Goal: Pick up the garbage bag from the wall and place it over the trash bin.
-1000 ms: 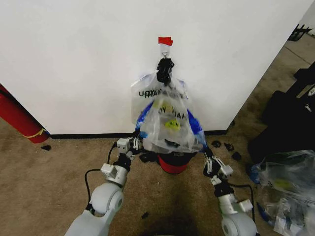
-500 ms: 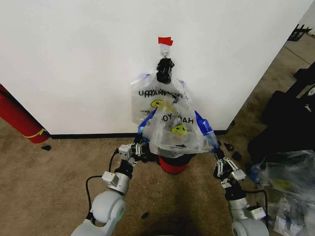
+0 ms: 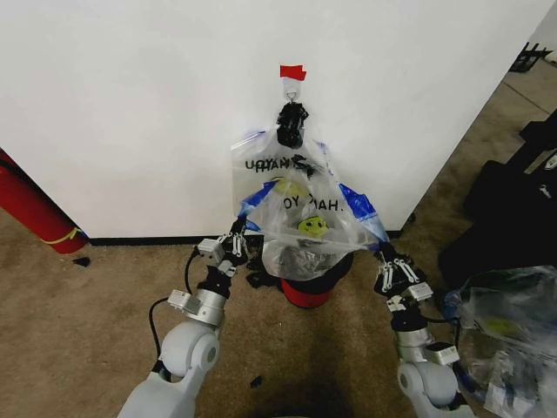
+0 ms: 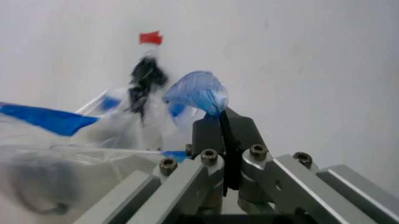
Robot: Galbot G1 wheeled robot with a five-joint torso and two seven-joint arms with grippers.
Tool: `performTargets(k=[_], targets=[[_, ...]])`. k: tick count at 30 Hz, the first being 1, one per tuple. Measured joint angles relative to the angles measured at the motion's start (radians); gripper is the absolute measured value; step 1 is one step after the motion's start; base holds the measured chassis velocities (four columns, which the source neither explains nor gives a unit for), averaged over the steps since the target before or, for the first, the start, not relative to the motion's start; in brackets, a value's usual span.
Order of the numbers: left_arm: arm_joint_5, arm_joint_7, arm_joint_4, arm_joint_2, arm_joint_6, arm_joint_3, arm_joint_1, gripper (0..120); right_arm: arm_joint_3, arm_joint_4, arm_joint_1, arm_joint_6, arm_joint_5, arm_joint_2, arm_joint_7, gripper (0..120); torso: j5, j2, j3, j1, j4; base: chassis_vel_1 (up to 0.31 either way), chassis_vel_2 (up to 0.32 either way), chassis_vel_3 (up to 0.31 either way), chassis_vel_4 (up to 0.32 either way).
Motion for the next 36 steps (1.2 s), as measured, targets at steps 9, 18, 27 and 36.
performTargets(k=[9,18,27,36], targets=[[-0.061,0.032,-0.011,0.001,-0.011,0.01,-0.04,0,0.035,-0.034,0.081,0.016,-0.036,-0.002,0.143,0,0.0,0.0,0.0,0.0,-0.0001,0.0,0.0,0.0,0.0],[-0.055,0.049,0.046,-0.006,-0.015,0.057,-0.077,0,0.05,-0.063,0.109,0.021,-0.04,-0.01,0.139,0,0.0001,0.0,0.0,0.0,-0.0001,0.0,0.0,0.0,0.0],[0.024,0.042,0.136,-0.028,-0.019,0.108,-0.071,0,0.058,-0.084,0.091,0.037,-0.04,-0.022,0.051,0,0.0,0.0,0.0,0.0,-0.0001,0.0,0.0,0.0,0.0],[0.038,0.021,0.157,-0.024,-0.027,0.088,-0.097,0,0.003,-0.141,0.08,0.039,-0.073,-0.001,0.037,0,0.0,0.0,0.0,0.0,-0.0001,0.0,0.0,0.0,0.0]])
